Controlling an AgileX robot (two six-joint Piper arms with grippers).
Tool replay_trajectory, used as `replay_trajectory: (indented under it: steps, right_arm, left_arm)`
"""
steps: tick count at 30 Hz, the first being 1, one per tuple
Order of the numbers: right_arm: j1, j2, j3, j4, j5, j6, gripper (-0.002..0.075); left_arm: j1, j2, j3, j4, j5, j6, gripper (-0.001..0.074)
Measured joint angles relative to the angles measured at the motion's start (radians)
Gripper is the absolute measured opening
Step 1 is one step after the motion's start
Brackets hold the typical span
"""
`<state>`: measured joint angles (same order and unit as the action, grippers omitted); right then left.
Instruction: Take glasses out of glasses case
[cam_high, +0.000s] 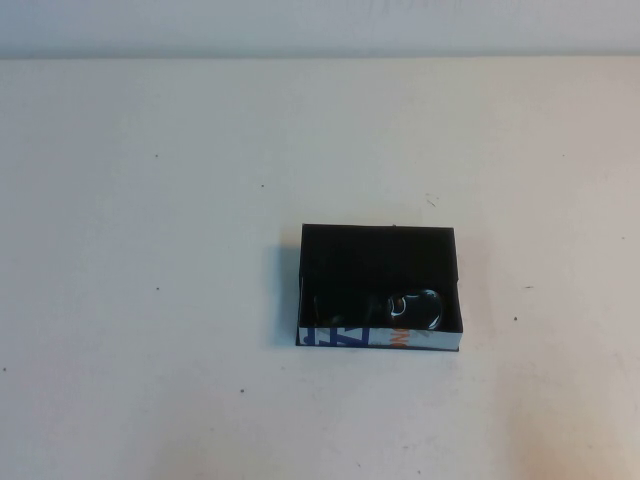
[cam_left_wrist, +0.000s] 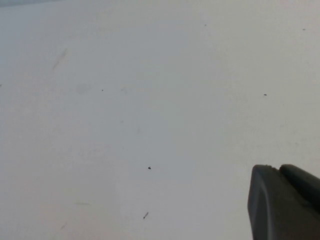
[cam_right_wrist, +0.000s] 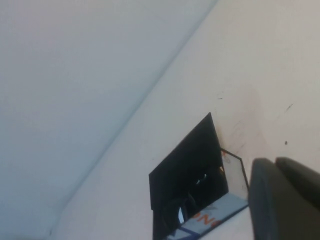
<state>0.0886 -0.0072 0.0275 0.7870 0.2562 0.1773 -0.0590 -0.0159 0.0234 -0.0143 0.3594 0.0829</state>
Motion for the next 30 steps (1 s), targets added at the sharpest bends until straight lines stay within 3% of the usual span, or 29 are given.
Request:
replay_trajectory:
  steps: [13,20,30]
  right_arm:
    - [0.000,0.000,0.000,0.042,-0.029,-0.050,-0.0018]
    - [0.000,0.090,-0.166,0.035,0.215,-0.326,-0.0018]
    - [0.000,0.629,-0.608,0.013,0.550,-0.948,-0.0018]
  left_arm:
    - [0.000,0.000,0.000,0.000,0.000,0.000,-0.0005]
    - [0.000,0.000,0.000,0.000,0.000,0.000,-0.0005]
    - [0.000,0.000,0.000,0.000,0.000,0.000,-0.0005]
